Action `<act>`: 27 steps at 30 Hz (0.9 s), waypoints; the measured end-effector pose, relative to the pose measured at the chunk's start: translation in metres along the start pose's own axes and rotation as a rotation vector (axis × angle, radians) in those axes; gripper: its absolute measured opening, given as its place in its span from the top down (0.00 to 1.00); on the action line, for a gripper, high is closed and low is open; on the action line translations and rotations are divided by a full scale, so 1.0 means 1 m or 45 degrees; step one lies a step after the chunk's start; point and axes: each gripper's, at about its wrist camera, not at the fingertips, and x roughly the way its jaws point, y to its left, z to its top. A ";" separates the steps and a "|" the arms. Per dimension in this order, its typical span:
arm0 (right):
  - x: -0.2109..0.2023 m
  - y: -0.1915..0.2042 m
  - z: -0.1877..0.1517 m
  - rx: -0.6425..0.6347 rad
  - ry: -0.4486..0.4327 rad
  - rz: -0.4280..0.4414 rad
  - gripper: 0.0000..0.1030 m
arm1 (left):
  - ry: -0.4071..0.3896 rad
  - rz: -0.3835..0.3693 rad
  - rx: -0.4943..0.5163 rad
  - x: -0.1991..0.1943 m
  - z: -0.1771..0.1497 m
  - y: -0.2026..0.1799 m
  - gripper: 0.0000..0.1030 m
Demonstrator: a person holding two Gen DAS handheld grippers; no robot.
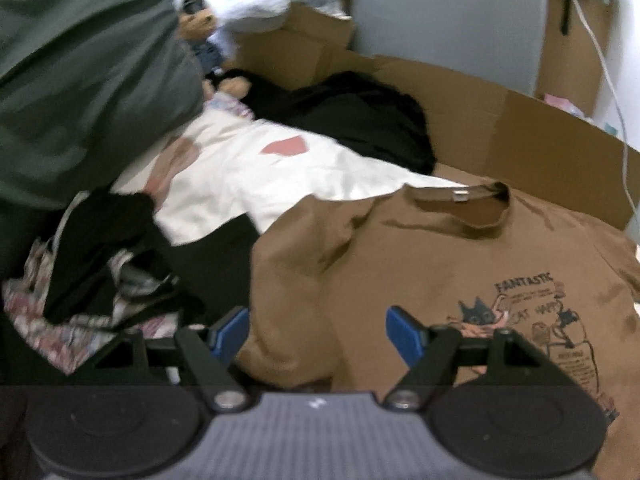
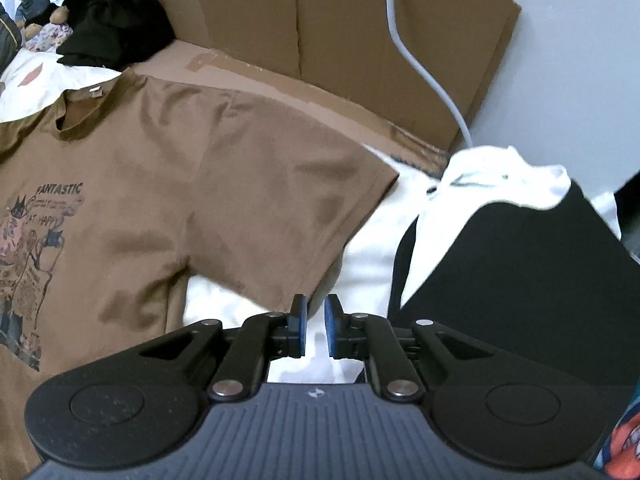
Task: Fold clothes
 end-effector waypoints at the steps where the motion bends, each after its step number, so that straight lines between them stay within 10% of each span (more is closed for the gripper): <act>1: 0.001 0.004 -0.004 -0.029 0.000 0.003 0.87 | -0.001 0.015 -0.013 -0.002 -0.002 0.004 0.24; 17: -0.002 0.078 -0.010 -0.278 -0.077 0.155 0.64 | -0.104 0.046 -0.248 -0.009 -0.019 0.055 0.29; 27: 0.011 0.121 -0.018 -0.363 -0.028 0.247 0.63 | -0.085 -0.050 -0.211 0.030 0.012 0.054 0.67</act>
